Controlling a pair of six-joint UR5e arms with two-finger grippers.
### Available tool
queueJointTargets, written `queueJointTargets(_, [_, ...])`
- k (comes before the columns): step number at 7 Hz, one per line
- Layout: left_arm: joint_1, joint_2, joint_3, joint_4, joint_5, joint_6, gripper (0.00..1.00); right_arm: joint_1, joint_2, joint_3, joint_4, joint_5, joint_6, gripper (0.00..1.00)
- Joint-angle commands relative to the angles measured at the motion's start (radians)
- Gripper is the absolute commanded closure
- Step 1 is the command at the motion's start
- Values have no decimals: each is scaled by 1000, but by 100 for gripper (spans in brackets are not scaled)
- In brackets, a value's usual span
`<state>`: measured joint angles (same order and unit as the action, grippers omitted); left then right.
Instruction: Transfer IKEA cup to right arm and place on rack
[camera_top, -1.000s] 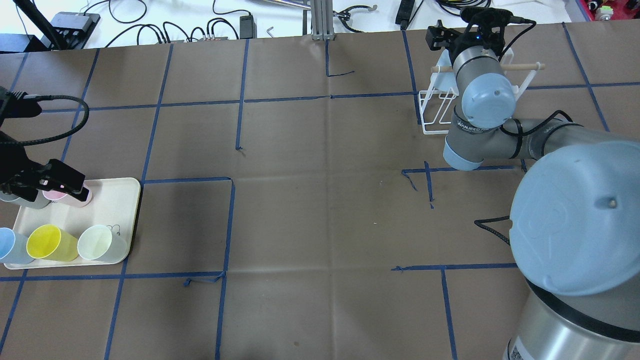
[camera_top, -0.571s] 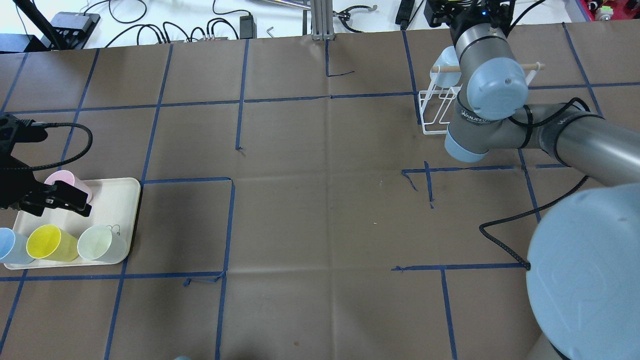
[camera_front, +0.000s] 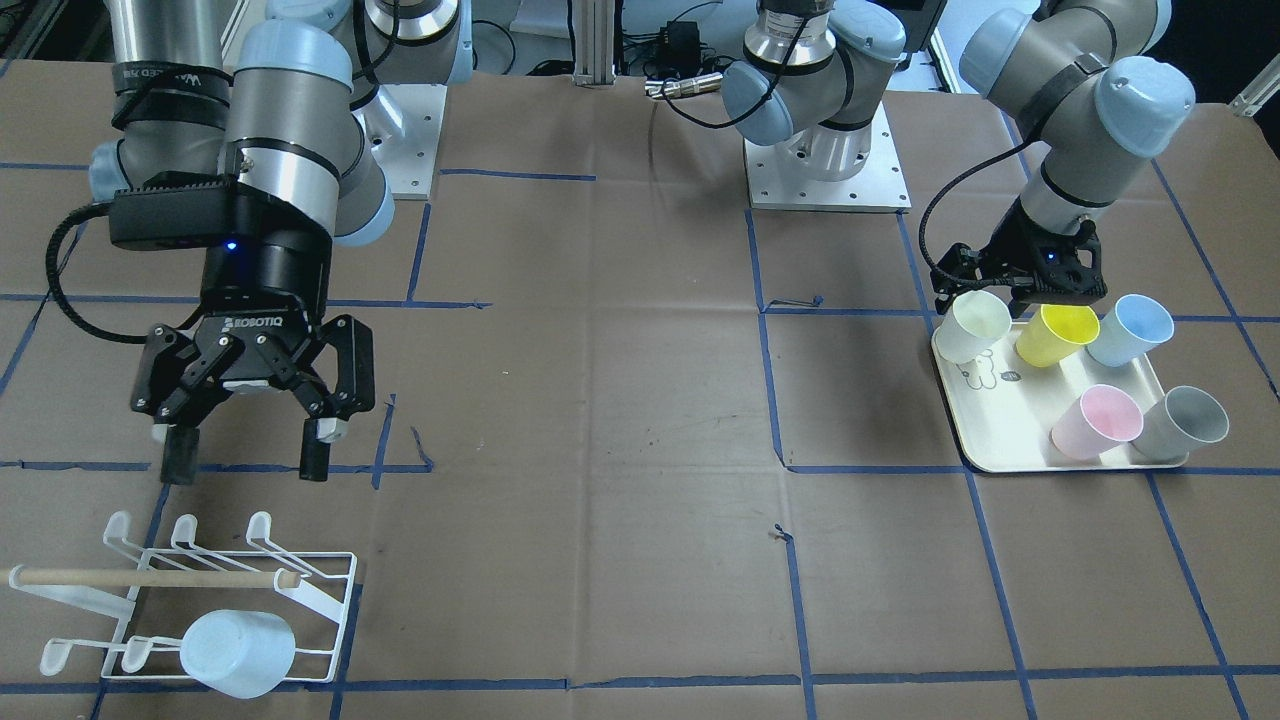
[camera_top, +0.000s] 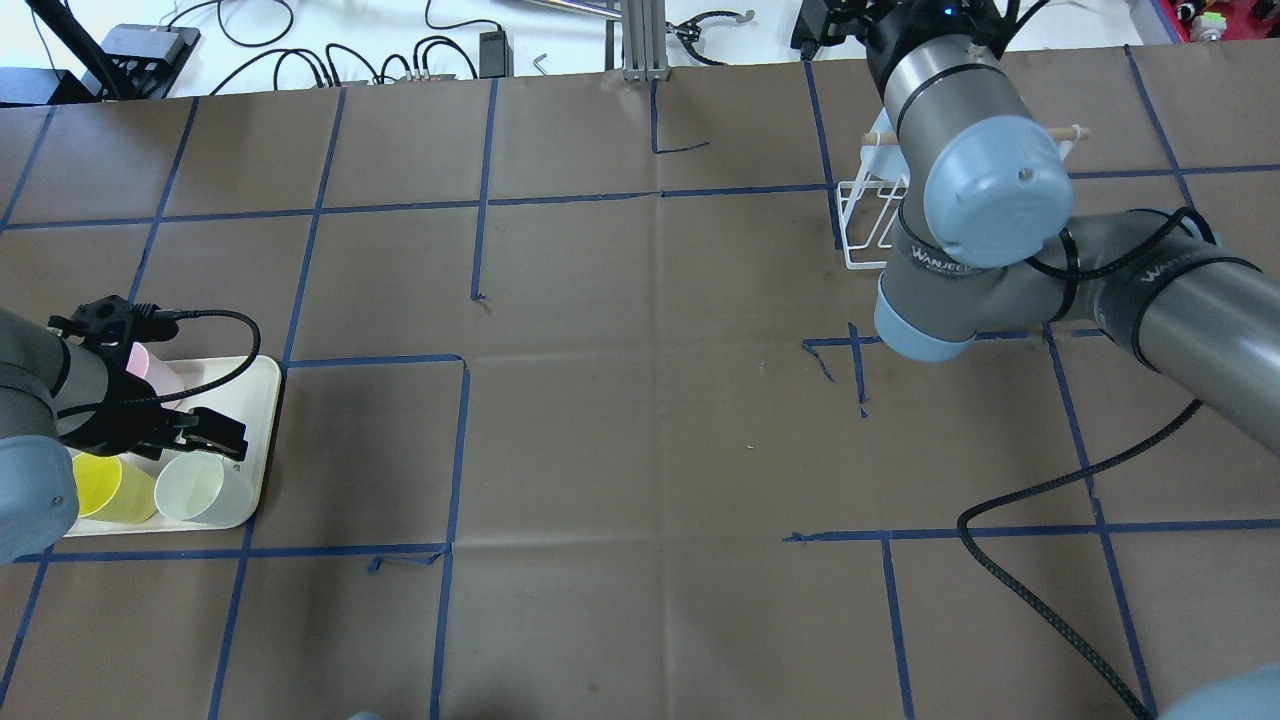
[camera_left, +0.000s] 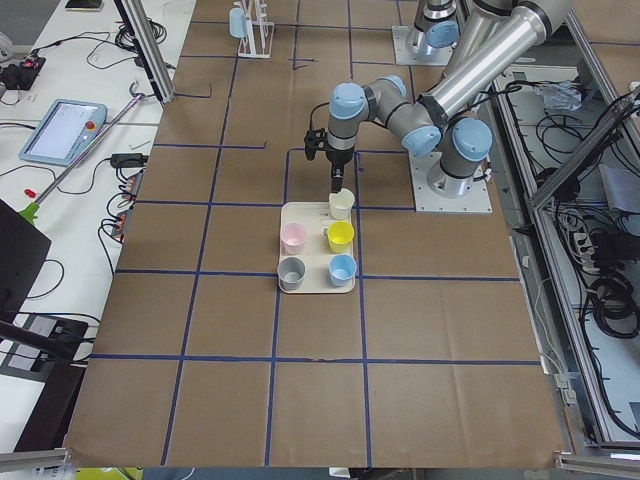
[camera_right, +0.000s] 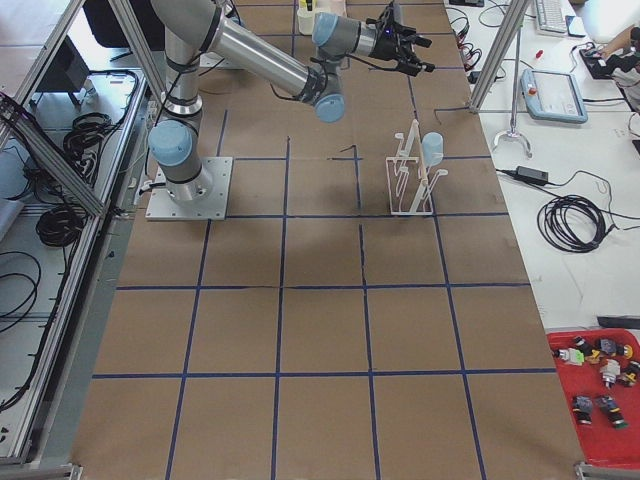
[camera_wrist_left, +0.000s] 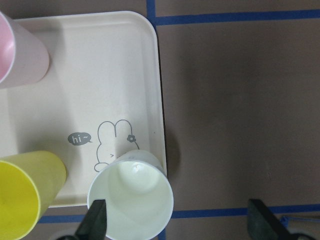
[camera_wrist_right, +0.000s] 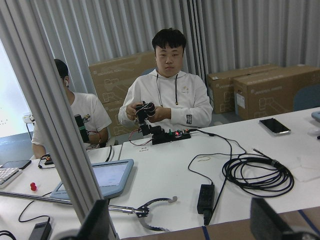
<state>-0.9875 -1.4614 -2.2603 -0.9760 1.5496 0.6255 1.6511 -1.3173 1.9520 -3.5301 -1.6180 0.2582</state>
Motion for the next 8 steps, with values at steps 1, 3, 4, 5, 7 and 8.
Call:
queueJointTargets(1, [1,-54,-24,33,3,-1,1,44,-100,138,0,60,300,0])
queueJointTargets(3, [3,-56,-38,31,10,-6,1,79,-109,172,-15,217,576,0])
queueJointTargets(4, [3,-57,-45,31,14,-7,1,94,-109,174,-15,275,748,0])
queueJointTargets(5, [3,-57,-50,31,24,-27,5,108,-108,180,-23,312,891,0])
queueJointTargets(7, [3,-57,-44,31,72,-26,67,113,-103,208,-148,314,1103,0])
queueJointTargets(8, [3,-57,-42,28,72,-26,85,113,-100,217,-136,305,1104,0])
